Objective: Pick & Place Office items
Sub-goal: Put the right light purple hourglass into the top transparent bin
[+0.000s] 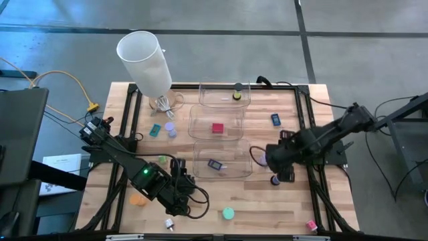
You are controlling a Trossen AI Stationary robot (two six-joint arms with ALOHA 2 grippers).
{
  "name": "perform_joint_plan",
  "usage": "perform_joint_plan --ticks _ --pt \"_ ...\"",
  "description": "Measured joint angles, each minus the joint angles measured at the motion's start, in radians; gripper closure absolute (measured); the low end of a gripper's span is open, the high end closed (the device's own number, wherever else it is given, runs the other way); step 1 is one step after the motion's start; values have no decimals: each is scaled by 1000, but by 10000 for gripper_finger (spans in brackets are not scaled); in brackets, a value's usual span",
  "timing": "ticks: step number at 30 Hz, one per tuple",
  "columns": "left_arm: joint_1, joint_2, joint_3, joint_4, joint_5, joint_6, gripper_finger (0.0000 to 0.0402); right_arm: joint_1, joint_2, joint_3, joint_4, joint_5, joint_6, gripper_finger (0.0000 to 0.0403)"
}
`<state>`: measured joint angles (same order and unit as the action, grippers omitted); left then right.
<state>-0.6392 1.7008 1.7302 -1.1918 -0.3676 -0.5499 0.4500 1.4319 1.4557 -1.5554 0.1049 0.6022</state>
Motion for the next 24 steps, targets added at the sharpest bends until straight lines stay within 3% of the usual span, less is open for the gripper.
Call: perform_joint_plan --ticks 10,14,24 --pt "4 0 0 9 -2 0 147 54 2 -223 237 47 -83 157" --pt "4 0 0 11 -2 0 147 38 2 -248 236 132 -90 157" --pt "4 0 0 11 -3 0 147 -63 2 -248 249 87 -159 157"
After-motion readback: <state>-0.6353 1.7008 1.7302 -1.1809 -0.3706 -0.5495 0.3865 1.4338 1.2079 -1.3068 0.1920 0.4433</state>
